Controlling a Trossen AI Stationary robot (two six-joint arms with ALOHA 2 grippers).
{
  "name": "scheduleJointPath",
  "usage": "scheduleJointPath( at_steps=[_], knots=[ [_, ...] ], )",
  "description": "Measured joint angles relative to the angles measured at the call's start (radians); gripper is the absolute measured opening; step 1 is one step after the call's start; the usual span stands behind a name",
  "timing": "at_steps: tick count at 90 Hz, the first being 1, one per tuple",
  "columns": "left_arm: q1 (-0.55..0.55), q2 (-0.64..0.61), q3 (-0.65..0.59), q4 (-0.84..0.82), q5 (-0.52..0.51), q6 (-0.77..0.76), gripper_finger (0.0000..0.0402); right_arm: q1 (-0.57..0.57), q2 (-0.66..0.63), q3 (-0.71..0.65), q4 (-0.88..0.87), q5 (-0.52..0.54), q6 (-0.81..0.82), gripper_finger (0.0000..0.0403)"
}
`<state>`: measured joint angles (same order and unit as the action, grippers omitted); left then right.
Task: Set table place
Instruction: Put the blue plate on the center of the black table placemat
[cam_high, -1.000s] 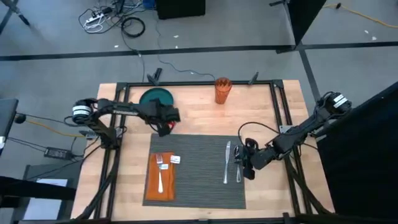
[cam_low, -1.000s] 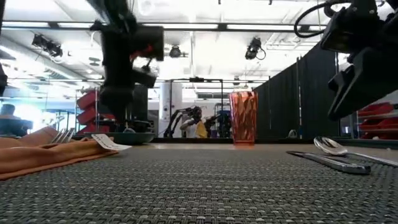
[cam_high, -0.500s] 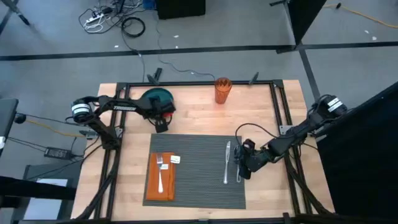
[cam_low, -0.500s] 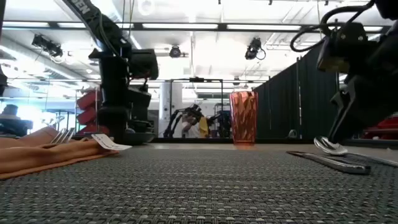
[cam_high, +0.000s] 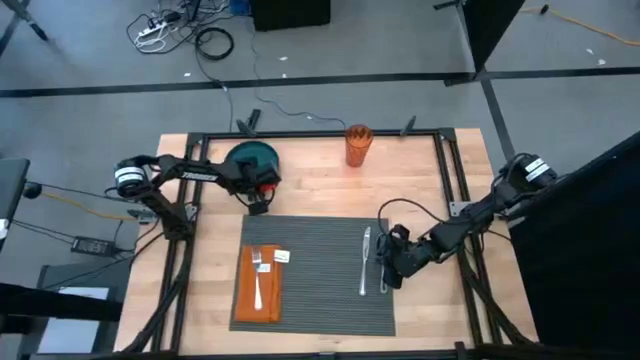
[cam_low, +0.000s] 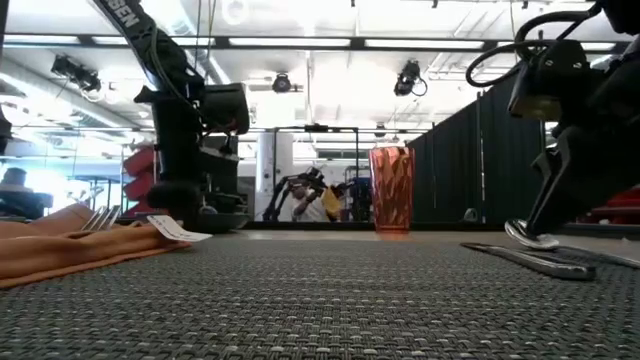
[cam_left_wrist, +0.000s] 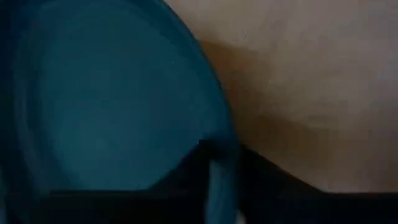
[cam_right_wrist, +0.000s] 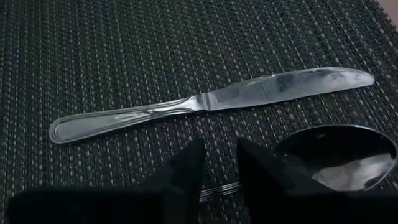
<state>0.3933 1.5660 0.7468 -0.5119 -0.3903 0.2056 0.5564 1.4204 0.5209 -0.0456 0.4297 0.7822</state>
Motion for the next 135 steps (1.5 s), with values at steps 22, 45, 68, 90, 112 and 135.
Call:
scheduleJointPath(
  at_steps=[22, 45, 68, 90, 112, 135],
  knots=[
    [-0.133, 0.001, 0.186, -0.235, -0.050, -0.075, 0.0002, 0.019, 0.000, 0.000, 0.000, -0.004, 0.000, 0.0075],
    [-0.454, 0.015, 0.494, -0.304, -0.054, -0.200, 0.0001, 0.033, 0.000, 0.000, 0.000, 0.000, -0.018, 0.0075],
    [-0.764, 0.261, 0.775, -0.364, -0.073, -0.350, 0.0000, 0.033, 0.000, 0.000, -0.009, -0.005, -0.051, 0.0075],
    [-0.895, 0.515, 0.953, -0.430, -0.079, -0.416, 0.0000, 0.033, 0.000, 0.000, -0.012, -0.013, -0.053, 0.0075],
    [-0.923, 0.595, 0.961, -0.425, -0.040, -0.410, 0.0000, 0.033, 0.000, 0.000, -0.008, -0.014, -0.050, 0.0075],
    [-0.925, 0.602, 0.959, -0.409, 0.017, -0.361, 0.0036, 0.033, 0.000, 0.000, -0.008, -0.041, -0.048, 0.0075]
  ],
)
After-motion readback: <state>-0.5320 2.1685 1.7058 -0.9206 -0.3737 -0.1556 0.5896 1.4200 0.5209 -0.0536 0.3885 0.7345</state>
